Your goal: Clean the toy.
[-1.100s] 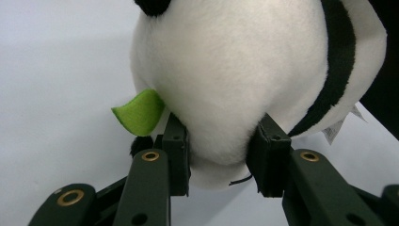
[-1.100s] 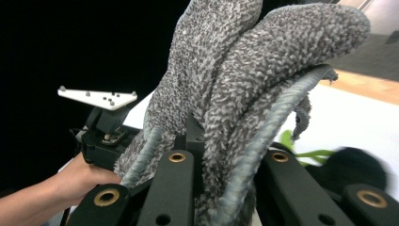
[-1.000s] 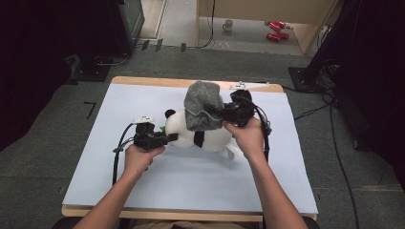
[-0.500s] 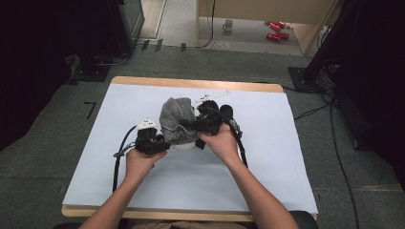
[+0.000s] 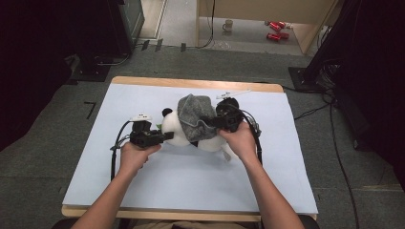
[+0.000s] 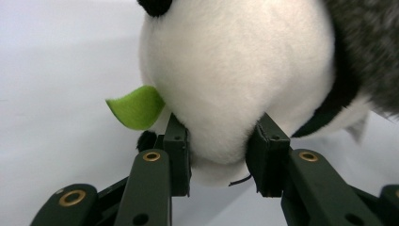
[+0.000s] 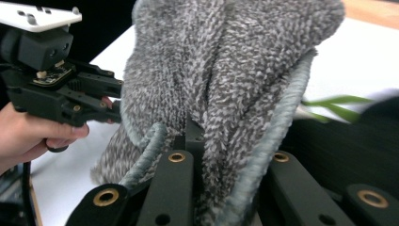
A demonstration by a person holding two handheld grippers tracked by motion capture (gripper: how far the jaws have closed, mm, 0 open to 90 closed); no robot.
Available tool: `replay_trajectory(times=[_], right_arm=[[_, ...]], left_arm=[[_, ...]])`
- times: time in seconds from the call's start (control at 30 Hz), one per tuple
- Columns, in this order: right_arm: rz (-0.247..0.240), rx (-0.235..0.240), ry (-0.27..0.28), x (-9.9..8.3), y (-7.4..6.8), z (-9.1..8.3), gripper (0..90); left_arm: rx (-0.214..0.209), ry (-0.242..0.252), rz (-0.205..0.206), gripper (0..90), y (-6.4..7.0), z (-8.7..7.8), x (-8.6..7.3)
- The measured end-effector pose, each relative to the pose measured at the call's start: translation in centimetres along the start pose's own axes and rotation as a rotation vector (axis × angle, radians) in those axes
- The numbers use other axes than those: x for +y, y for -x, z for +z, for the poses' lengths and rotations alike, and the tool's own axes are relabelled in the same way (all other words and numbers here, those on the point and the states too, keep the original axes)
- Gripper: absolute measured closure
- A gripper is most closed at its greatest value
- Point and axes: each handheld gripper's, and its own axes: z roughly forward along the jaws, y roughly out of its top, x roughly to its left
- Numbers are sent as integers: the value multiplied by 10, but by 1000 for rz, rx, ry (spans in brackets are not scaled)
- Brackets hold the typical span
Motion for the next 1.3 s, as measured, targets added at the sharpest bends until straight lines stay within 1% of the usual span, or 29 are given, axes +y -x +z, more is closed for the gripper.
replay_trajectory(times=[0.07,0.1,0.13,0.2,0.23,0.3,0.37,0.4,0.43,0.5,0.6,0.7,0.8,0.83,0.9,0.97,1.03,1.1,1.13,1.17,1.2,1.27,1.3], right_arm=[[26,-4,20,-2,9,-8,804],[38,-6,28,-4,14,-12,805],[61,-4,34,-6,19,-16,805],[95,4,48,-12,29,-21,805],[109,-2,50,-15,33,-23,804],[133,-31,57,-20,42,-29,805],[144,-99,54,-24,49,-37,805],[153,-110,60,-26,54,-41,806],[166,-99,73,-28,58,-46,806],[199,-92,103,-31,66,-58,806],[232,-62,159,-32,69,-76,806],[226,-52,195,-31,63,-89,806],[205,-33,217,-28,54,-96,806],[196,-25,225,-27,52,-96,806],[190,6,239,-26,47,-96,805],[190,47,245,-26,41,-90,806],[184,57,232,-27,38,-81,805],[174,48,199,-30,39,-63,805],[180,39,176,-33,41,-54,805],[183,25,155,-36,43,-47,804],[174,4,132,-39,45,-41,802],[167,-39,89,-46,51,-29,797],[167,-39,89,-46,51,-29,797]], left_arm=[[-7,-7,-20,648,-9,-1,2],[-21,-17,-26,648,-12,-1,4],[-22,-22,-26,647,-12,0,5],[-15,-27,-10,646,-12,1,6],[-14,-27,-12,646,-12,2,7],[-21,-31,-27,645,-14,2,8],[-32,-24,-61,644,-18,3,8],[-37,-23,-73,644,-20,4,9],[-42,-19,-89,643,-21,4,9],[-51,-20,-104,644,-24,5,9],[-72,-32,-122,642,-28,4,11],[-70,-39,-118,642,-28,5,12],[-69,-47,-110,642,-28,5,14],[-68,-49,-109,642,-28,5,14],[-65,-51,-104,641,-27,5,14],[-64,-51,-102,641,-27,5,14],[-63,-51,-101,641,-27,5,14],[-62,-52,-97,641,-26,5,14],[-61,-52,-95,641,-26,5,14],[-61,-52,-97,641,-26,5,14],[-61,-52,-96,641,-26,5,14],[-60,-51,-90,640,-25,5,14],[-59,-51,-86,640,-25,6,14]])
